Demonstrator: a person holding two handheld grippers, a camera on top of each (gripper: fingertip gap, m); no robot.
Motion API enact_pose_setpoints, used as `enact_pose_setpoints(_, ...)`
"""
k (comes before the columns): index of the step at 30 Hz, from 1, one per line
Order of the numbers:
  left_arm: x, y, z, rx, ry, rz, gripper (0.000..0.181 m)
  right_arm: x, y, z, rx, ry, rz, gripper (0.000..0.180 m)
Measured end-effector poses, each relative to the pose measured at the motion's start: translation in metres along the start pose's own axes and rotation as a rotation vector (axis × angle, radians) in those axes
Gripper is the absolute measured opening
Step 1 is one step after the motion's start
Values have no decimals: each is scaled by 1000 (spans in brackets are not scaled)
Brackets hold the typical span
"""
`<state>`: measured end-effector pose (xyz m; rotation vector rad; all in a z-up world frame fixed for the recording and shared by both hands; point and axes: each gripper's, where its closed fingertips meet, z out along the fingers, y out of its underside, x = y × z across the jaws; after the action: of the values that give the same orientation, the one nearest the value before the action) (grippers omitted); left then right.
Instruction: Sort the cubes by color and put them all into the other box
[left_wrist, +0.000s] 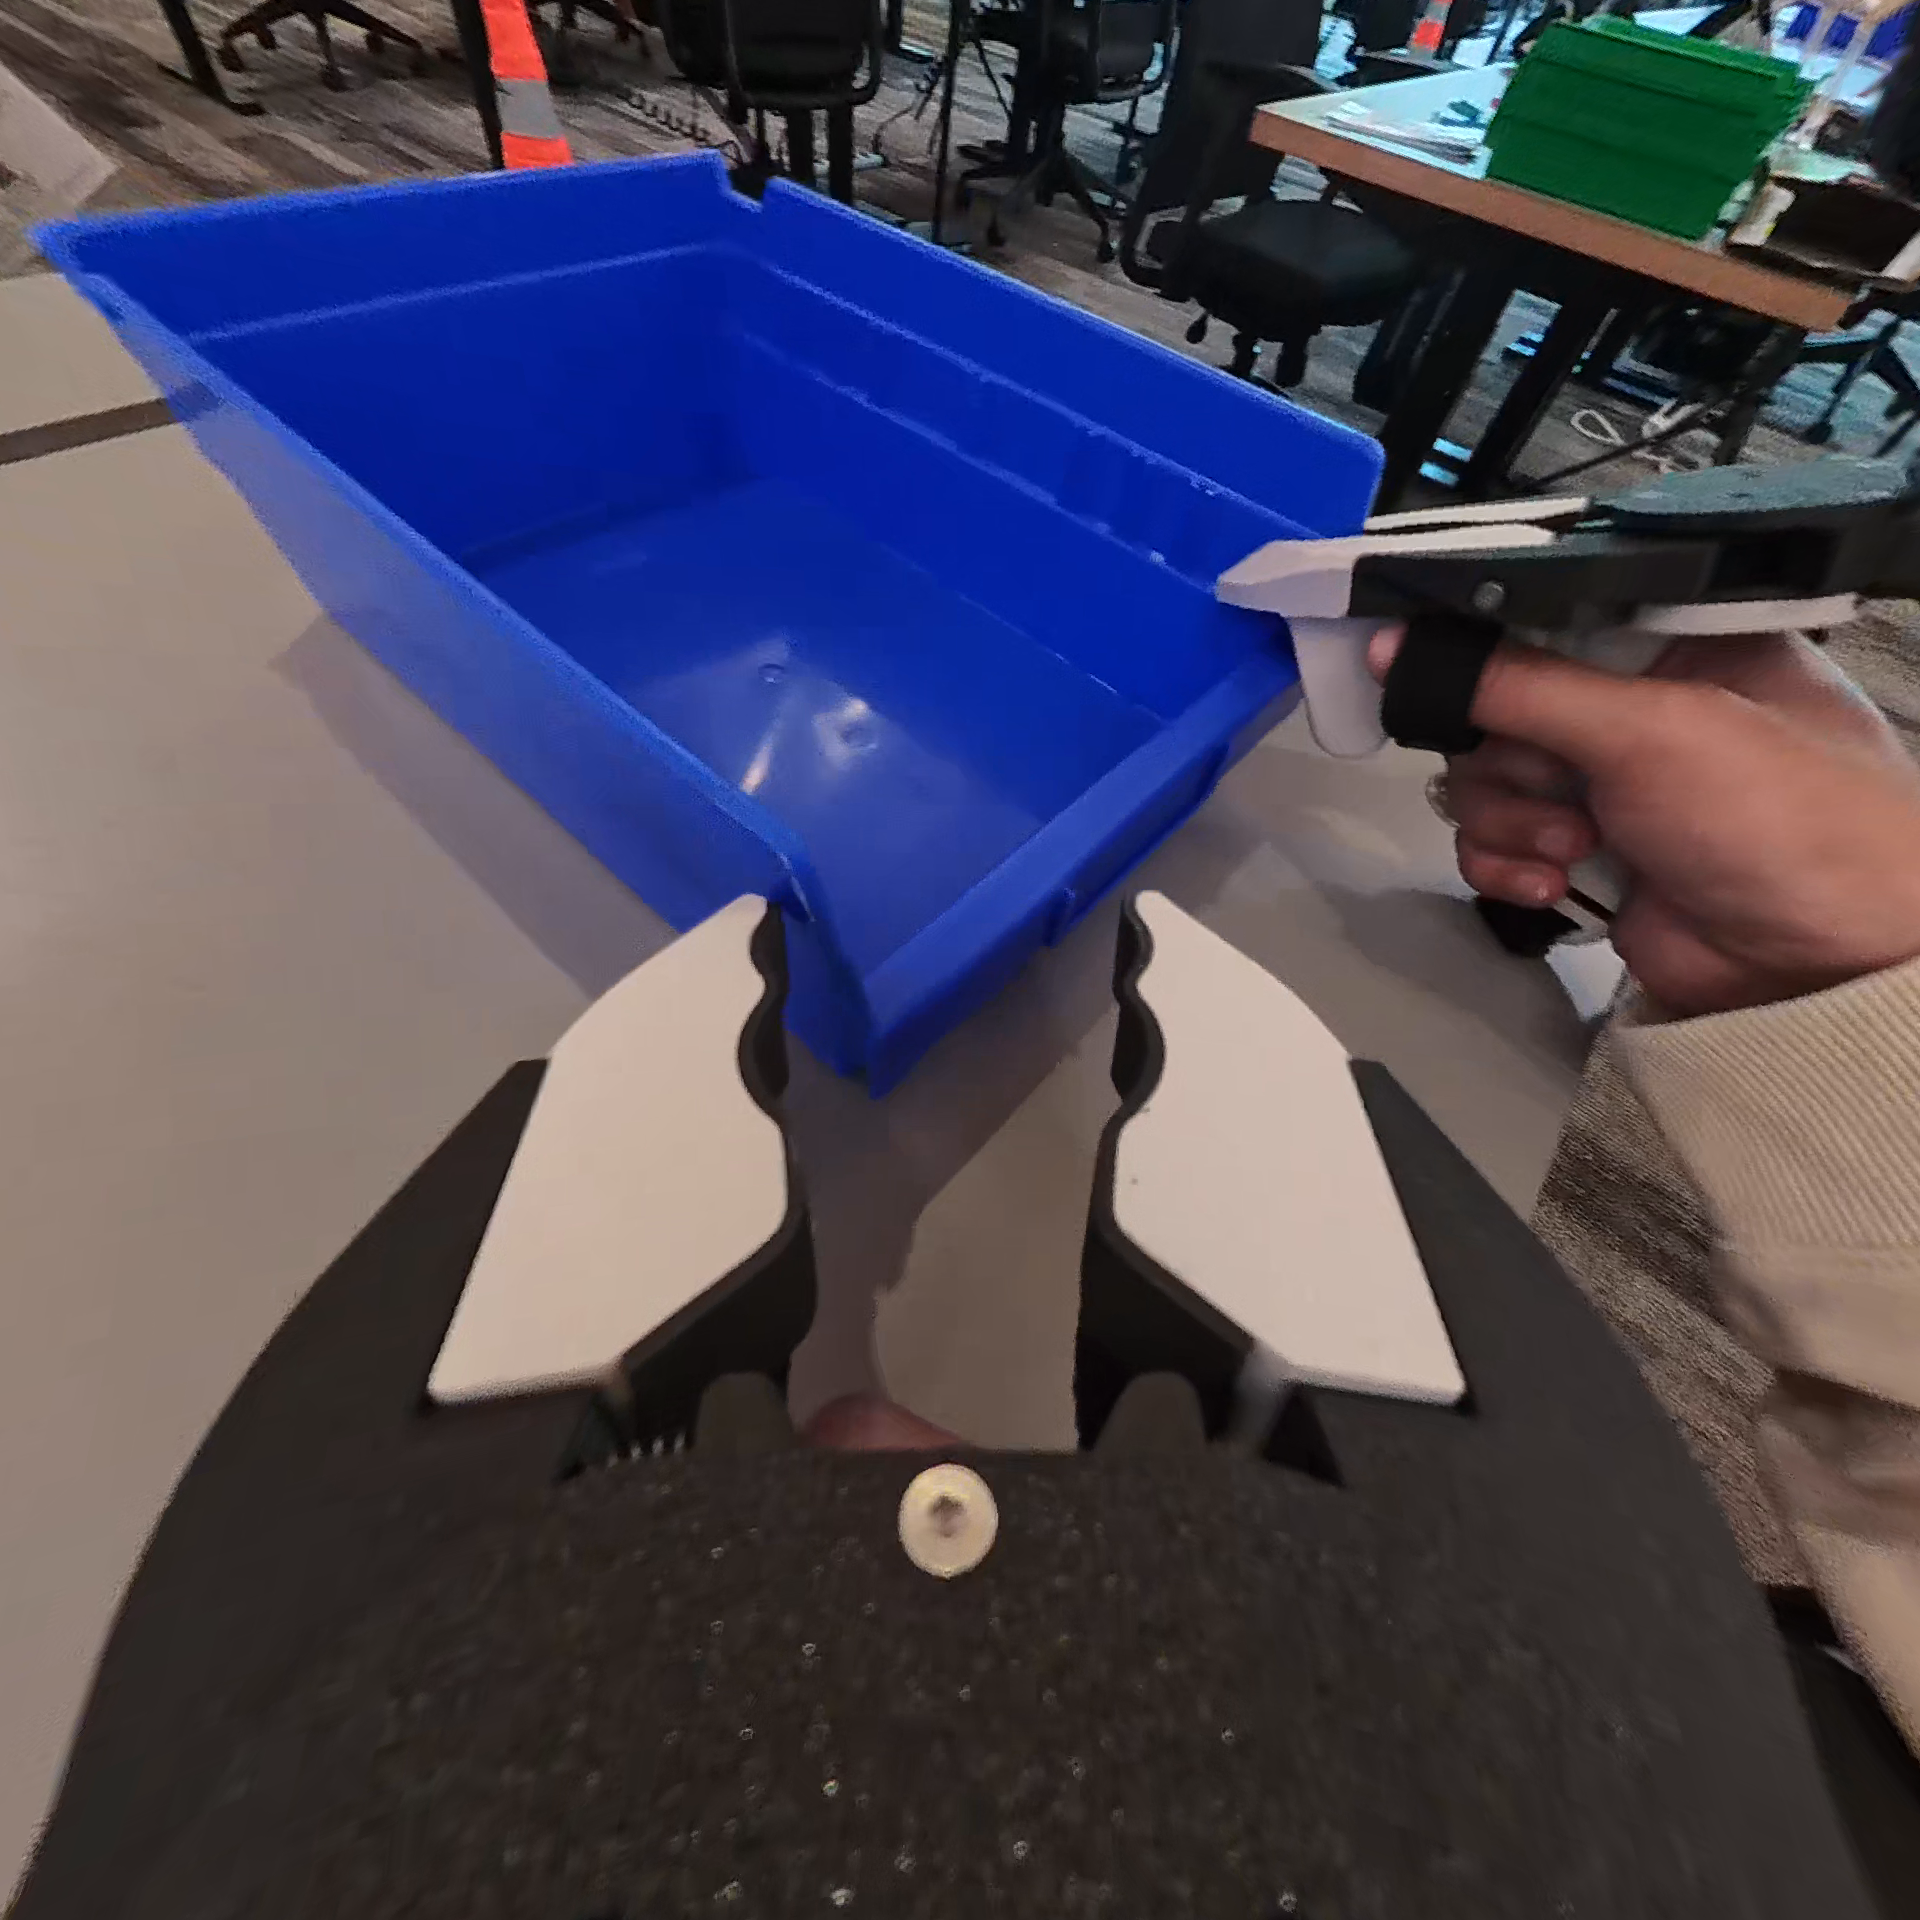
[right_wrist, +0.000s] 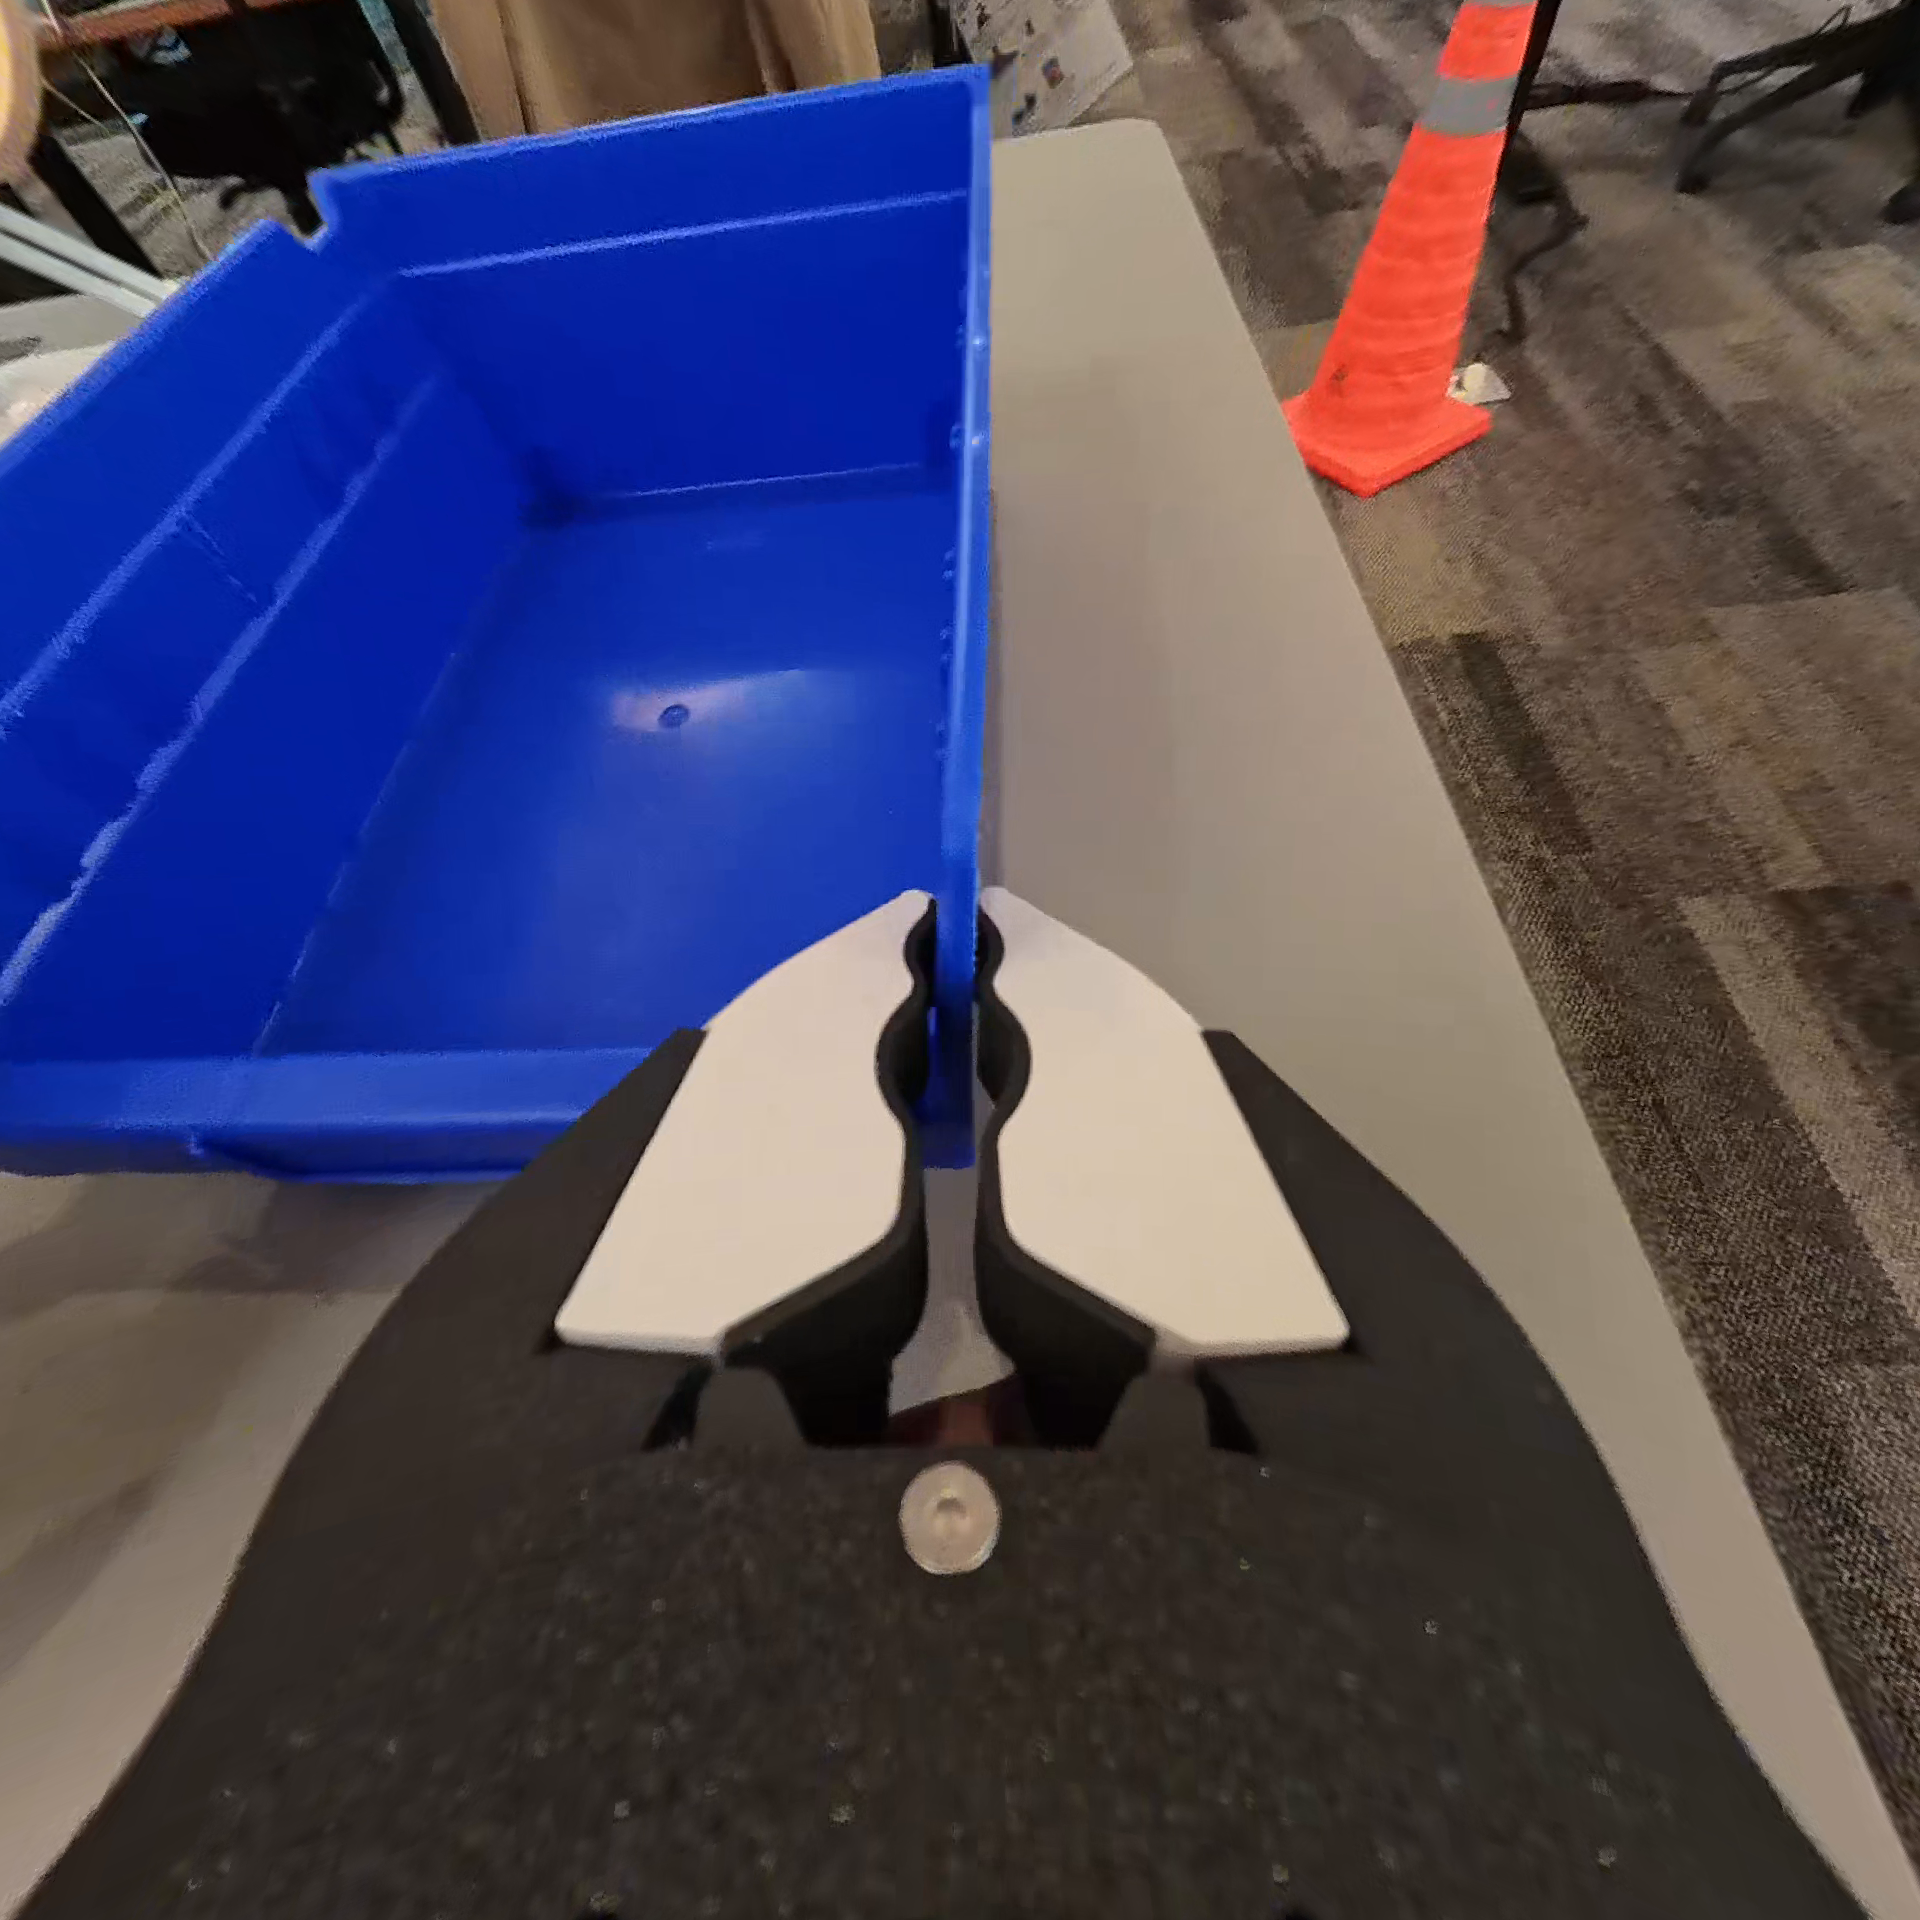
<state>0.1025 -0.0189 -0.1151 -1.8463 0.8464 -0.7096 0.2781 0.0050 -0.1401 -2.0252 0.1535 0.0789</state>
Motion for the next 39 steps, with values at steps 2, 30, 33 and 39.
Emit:
enact_pose_setpoints(2, 7, 1, 1, -8, 23, -2, 58, 6, -1, 0, 1, 0, 9, 3)
enact_pose_setpoints(30, -240, 93, -352, 229, -475, -227, 48, -340, 25, -74, 295, -343, -169, 39)
enact_pose_setpoints(33, -242, 89, -354, 229, -470, -220, 48, -339, 29, -81, 325, -313, -277, 38)
enact_pose_setpoints(39, -252, 97, -352, 199, -480, -273, 48, -333, 37, -83, 313, -352, -246, 36)
